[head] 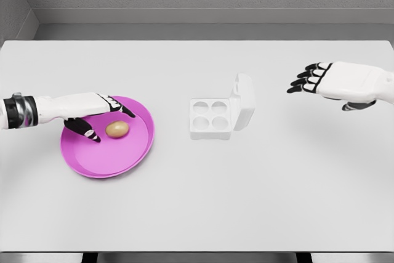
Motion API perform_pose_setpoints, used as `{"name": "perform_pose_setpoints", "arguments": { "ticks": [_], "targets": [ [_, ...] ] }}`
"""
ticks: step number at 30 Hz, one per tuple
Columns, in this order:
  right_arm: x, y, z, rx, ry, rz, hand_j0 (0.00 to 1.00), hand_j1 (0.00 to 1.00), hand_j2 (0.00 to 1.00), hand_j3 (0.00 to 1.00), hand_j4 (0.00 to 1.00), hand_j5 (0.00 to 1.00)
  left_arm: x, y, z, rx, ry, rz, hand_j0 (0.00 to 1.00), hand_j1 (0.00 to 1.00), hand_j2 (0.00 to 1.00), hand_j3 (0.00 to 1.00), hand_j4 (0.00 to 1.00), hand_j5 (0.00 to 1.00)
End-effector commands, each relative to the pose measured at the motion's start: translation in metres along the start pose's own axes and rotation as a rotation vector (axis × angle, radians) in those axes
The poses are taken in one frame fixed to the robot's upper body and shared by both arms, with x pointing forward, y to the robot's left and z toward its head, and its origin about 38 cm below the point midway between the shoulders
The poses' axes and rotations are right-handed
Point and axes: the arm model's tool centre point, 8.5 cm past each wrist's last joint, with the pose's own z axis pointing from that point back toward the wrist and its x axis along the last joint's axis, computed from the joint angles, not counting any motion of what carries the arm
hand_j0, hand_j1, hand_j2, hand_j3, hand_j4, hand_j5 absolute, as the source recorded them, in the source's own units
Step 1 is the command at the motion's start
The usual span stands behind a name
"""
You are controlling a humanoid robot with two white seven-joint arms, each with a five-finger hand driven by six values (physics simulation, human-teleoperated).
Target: Pack egg into the box and close the box lid
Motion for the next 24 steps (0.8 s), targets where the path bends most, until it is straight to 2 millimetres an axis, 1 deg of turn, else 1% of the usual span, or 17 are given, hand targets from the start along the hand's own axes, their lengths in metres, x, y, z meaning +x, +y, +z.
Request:
{"name": "perform_pose_setpoints", "arguments": {
  "ticks": [1,5,9,13,16,17,20,24],
  "targets": [
    [0.002,0.005,-0.006,0.007,-0.007,-0.011,1.00,1.00,1.00,1.00,1.00,1.00,0.005,0.000,-0.001,-0.003,-0.013,-0.005,0.87,0.87,0.87,0.87,0.87,0.87],
    [0.002,0.003,-0.008,0.005,-0.012,-0.009,1.00,1.00,1.00,1.00,1.00,1.00,0.007,-0.005,-0.007,-0.021,-0.025,-0.002,0.87,0.87,0.87,0.87,0.87,0.87],
    [0.004,0.005,-0.020,0.017,-0.026,-0.006,1.00,1.00,1.00,1.00,1.00,1.00,0.008,-0.005,-0.009,-0.022,-0.027,-0.002,0.87,0.87,0.87,0.87,0.87,0.87],
    [0.005,0.005,-0.022,0.018,-0.030,-0.004,1.00,1.00,1.00,1.00,1.00,1.00,0.009,-0.010,-0.016,-0.042,-0.032,-0.009,0.87,0.87,0.87,0.87,0.87,0.87],
    [0.007,0.007,-0.025,0.028,-0.036,0.002,1.00,1.00,1.00,1.00,1.00,1.00,0.009,-0.008,-0.017,-0.038,-0.030,-0.011,0.86,0.86,0.86,0.86,0.86,0.86],
    [0.009,0.008,-0.027,0.030,-0.042,0.001,1.00,1.00,1.00,1.00,1.00,1.00,0.010,-0.008,-0.021,-0.042,-0.034,-0.017,0.86,0.86,0.86,0.86,0.86,0.86],
    [0.010,0.008,-0.030,0.028,-0.046,0.000,1.00,1.00,1.00,1.00,1.00,1.00,0.004,-0.007,-0.022,-0.039,-0.019,-0.009,0.83,0.83,0.83,0.83,0.83,0.83],
    [0.015,0.006,-0.037,0.031,-0.065,0.009,1.00,1.00,1.00,1.00,1.00,1.00,0.005,-0.008,-0.027,-0.042,-0.022,-0.010,0.80,0.80,0.80,0.80,0.80,0.80]
  ]
}}
